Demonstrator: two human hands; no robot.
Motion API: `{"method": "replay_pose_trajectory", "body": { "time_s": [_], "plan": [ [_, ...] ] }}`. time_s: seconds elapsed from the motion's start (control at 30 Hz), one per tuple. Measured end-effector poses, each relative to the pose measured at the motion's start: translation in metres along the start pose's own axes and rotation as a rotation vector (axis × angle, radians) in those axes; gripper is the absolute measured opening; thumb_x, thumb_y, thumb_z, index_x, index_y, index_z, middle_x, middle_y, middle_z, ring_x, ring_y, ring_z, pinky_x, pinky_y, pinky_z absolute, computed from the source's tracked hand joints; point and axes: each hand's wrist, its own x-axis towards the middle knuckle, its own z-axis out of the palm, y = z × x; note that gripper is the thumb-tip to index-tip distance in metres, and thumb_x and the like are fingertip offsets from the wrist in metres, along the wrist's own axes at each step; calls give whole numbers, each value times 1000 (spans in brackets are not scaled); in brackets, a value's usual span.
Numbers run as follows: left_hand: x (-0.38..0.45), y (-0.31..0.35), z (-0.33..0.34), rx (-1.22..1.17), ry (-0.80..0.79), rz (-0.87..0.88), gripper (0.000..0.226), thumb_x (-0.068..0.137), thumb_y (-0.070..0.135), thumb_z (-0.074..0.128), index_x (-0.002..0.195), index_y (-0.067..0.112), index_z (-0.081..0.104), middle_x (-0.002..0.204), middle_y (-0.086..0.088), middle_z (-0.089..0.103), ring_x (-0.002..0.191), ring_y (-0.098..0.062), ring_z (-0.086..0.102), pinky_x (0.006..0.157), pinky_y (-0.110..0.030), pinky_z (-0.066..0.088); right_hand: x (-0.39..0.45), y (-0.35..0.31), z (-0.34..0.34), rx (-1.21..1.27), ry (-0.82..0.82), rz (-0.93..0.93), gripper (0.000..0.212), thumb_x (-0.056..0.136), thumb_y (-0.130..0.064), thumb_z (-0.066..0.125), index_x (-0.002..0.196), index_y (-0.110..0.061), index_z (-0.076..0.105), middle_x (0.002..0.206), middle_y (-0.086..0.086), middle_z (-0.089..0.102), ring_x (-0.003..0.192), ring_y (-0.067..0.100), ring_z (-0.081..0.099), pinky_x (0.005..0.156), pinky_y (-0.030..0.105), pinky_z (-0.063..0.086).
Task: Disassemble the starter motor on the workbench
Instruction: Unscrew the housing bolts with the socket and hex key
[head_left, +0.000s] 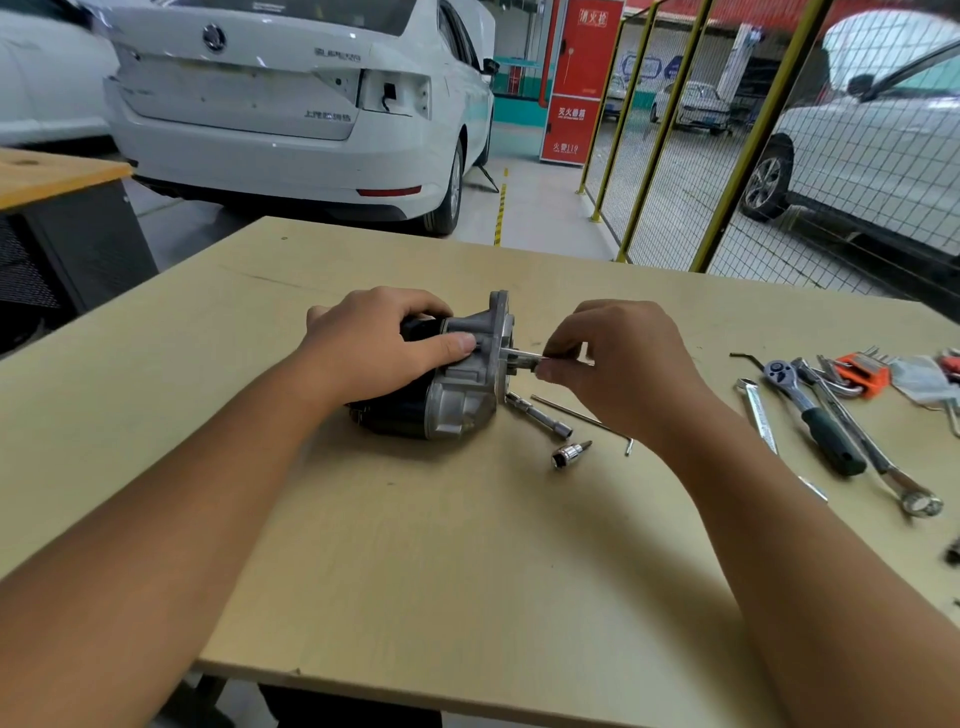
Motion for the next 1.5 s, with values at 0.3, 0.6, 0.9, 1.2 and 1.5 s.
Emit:
{"method": "replay_pose_trajectory", "body": {
  "time_s": [0.3, 0.6, 0.9, 1.2, 1.5],
  "plan": [
    [-1, 2, 0, 16, -6, 2, 80, 62, 96, 37, 122, 50, 64, 121, 20, 67, 116, -16, 57, 94, -42, 30, -1, 2, 1, 143, 17, -21, 11, 89, -36, 72, 85, -26, 72, 73, -11, 57, 70, 5, 52, 60, 27, 38],
    [-1, 2, 0, 1, 3, 5, 72, 66, 91, 42, 120, 50, 65, 119, 21, 67, 115, -16, 57, 94, -42, 29, 1, -1, -2, 46, -15, -26, 11, 88, -30, 74, 81, -22, 72, 81, -10, 58, 80, 18, 56, 75, 40, 50],
    [-1, 3, 0, 1, 6, 4, 73, 64, 94, 36, 116, 52, 65, 117, 22, 68, 114, -16, 57, 92, -42, 28, -1, 2, -1, 113, -24, 17, 13, 89, -41, 71, 88, -28, 73, 78, -10, 61, 75, 7, 54, 66, 31, 45],
    [-1, 1, 0, 3, 11, 7, 76, 63, 95, 34, 117, 52, 64, 118, 22, 67, 114, -16, 57, 92, -42, 28, 3, 4, -6, 52, -60, 15, 9, 91, -22, 70, 90, -15, 76, 85, -6, 55, 77, 13, 52, 66, 27, 39],
    [-1, 2, -1, 1, 6, 7, 73, 63, 93, 39, 118, 52, 64, 116, 22, 67, 109, -13, 55, 93, -42, 28, 2, 0, -8, 70, -20, 14, 11, 81, -23, 82, 81, -22, 70, 83, -15, 52, 71, 3, 50, 65, 25, 42]
  ]
}}
